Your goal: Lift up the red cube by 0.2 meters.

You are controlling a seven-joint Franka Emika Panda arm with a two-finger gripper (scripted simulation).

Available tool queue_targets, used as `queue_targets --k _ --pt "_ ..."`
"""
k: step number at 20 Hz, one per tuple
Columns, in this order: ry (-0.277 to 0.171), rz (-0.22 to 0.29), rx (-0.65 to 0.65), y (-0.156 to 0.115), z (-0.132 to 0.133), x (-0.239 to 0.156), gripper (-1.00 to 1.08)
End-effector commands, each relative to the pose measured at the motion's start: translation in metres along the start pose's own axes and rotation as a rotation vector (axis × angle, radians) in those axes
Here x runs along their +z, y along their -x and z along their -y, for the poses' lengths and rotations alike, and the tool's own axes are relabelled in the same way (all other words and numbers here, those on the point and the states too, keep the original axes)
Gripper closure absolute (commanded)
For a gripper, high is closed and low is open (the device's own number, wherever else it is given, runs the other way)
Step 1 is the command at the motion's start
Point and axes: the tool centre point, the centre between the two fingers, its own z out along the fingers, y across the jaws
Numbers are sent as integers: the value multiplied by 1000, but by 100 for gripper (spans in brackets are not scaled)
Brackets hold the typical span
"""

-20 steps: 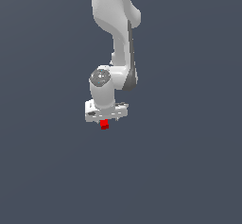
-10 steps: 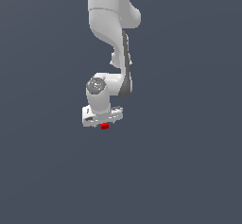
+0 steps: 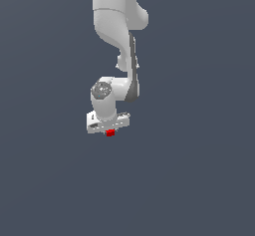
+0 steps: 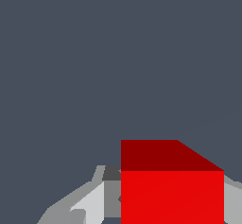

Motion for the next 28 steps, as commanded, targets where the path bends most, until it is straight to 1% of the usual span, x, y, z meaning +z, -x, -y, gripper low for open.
queue_targets --k 1,8,14,20,28 --pt "0 -1 0 0 0 0 108" --pt "0 0 1 0 0 -2 108" --pt "0 0 1 1 0 -23 108" --pt "0 0 1 2 0 -65 108" --pt "0 0 0 3 1 -144 108"
